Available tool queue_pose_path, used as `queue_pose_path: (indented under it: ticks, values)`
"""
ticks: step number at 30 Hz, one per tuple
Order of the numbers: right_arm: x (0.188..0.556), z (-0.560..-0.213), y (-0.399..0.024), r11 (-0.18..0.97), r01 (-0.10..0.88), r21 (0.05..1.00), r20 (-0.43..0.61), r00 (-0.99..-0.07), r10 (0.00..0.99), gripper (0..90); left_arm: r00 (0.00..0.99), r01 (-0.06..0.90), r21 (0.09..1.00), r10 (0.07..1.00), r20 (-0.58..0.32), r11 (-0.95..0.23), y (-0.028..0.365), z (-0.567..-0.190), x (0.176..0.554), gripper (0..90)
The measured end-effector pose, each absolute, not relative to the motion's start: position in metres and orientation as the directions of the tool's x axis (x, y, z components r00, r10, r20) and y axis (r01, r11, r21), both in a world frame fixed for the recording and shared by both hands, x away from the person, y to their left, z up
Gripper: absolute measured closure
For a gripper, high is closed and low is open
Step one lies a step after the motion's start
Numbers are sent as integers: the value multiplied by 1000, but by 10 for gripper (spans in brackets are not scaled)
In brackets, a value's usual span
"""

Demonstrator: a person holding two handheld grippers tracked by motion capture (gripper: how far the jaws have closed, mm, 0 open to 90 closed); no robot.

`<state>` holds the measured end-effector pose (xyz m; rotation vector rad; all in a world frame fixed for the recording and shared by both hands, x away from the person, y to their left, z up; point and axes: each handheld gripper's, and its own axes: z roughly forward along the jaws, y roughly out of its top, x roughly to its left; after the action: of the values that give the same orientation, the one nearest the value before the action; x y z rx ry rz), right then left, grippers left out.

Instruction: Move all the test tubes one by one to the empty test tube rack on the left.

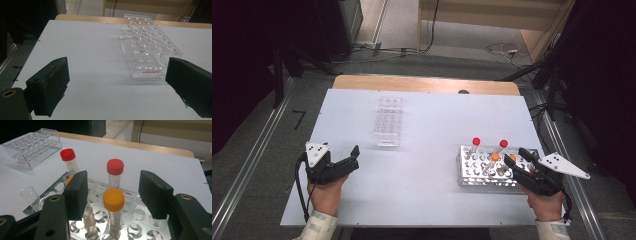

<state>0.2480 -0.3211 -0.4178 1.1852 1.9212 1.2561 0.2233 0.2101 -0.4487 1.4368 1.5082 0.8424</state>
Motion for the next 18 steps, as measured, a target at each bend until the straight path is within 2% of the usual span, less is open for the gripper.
queue_pose_path:
  ticks: [6, 10, 18]
  values:
    - [249, -422, -318, 187, 379, 906, 12, -466, 885, 431, 31, 407, 907, 990, -136, 112, 211, -449, 223, 60]
    - [249, -425, -318, 179, 383, 906, 14, -451, 892, 494, 28, 408, 905, 989, -143, 119, 212, -449, 222, 60]
    - [252, -428, -318, 192, 393, 899, 8, -454, 891, 562, 29, 410, 904, 989, -145, 121, 212, -449, 222, 60]
